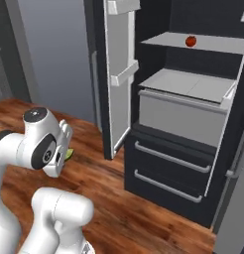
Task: Place the cold items (tomato and lemon wedge) from the fridge in one tupperware on the dining counter. Place the warm items (hot dog and kebab skewer) in the stove area in another tupperware.
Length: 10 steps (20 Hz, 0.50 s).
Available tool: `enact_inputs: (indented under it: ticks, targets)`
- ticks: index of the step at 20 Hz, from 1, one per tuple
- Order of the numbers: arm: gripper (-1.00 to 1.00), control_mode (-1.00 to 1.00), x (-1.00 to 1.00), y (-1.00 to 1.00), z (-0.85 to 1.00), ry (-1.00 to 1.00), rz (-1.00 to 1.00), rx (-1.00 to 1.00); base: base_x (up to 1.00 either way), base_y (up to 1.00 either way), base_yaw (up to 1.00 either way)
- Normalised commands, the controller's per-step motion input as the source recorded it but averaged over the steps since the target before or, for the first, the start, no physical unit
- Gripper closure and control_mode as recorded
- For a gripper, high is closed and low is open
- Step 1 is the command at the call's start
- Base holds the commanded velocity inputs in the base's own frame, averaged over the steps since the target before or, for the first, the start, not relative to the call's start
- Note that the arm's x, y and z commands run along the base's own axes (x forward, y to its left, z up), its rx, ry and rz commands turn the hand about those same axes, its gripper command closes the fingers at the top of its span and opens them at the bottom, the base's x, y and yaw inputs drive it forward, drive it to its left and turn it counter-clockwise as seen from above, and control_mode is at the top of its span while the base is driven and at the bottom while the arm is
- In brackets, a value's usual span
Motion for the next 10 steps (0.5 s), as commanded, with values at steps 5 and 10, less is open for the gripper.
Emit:
enact_inputs:
  ticks: [5,10]
  targets:
    - [1.0,1.0,0.0,0.0,0.0,0.0,0.0,0.0,-0.03,0.77,0.41]
    - [1.0,1.0,0.0,0.0,0.0,0.0,0.0,0.0,0.0,0.35,0.67]
